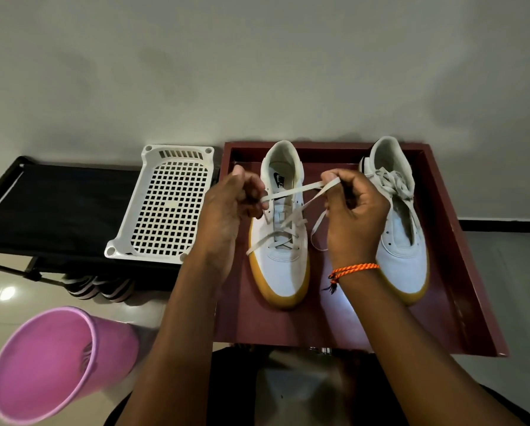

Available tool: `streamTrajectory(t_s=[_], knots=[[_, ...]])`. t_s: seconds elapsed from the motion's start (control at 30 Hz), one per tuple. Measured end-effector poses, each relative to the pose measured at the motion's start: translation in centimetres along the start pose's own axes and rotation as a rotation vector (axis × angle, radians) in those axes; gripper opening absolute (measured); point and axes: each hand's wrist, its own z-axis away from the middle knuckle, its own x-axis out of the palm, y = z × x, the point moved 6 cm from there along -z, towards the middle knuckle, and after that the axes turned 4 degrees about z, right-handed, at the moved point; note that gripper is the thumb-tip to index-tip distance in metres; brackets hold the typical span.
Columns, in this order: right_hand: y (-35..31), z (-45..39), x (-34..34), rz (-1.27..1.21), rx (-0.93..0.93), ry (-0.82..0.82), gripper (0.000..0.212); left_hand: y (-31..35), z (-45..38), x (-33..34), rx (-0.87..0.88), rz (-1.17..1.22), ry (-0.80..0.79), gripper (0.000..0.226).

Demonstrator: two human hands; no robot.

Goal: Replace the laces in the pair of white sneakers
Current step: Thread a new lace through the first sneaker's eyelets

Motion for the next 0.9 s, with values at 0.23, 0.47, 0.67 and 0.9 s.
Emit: streamTrajectory(t_s=[0.23,0.47,0.67,0.9], knots=[[-1.0,0.5,1.5,-0.406,0.214,-0.133,0.018,0.0,-0.1,0.1,-0.006,0.105,0.029,0.015],[0.6,-0.3,1.6,-0.847,0.635,-0.247,0.023,0.2,-0.2,-1.1,-0.001,0.158,0.208,0.014],[2.1,-1.3,0.2,-0.903,0.652,-0.117,0.019,-0.4,1.1,-7.5,-0.063,-0.410,0.878,0.023],[0.8,0.5,2.5,-0.542,0.514,-0.388,0.015,-0.2,0.0,-1.4,0.203,-0.639,0.341,0.021]])
